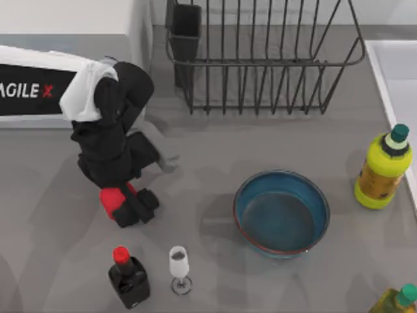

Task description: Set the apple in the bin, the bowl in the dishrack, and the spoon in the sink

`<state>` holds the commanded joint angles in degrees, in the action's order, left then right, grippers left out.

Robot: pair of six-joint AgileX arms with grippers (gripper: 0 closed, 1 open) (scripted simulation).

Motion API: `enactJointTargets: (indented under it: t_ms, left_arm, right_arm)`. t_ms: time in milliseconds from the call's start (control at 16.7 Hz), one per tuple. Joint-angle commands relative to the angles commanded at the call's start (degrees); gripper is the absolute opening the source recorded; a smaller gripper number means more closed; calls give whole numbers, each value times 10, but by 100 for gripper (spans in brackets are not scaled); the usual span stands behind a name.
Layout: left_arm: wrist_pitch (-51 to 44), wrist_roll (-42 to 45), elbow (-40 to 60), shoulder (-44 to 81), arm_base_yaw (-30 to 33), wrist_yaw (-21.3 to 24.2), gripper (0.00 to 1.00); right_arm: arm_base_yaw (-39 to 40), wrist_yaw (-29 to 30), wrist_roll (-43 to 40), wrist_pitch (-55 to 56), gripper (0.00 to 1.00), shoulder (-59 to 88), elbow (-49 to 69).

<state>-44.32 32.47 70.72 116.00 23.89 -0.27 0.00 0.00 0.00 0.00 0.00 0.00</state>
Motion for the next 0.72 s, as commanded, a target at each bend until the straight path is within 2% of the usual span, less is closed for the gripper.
enactJointTargets:
  t_ms: [120,180,720]
  left_arm:
    - [0,0,0,0,0,0,2]
    - [0,0,0,0,0,0,0]
    - [-11,-5,4,-12,1,9,0]
  right_arm:
    - [0,0,0,0,100,0,0]
    - [0,0,0,0,100,0,0]
    - [0,0,0,0,100,0,0]
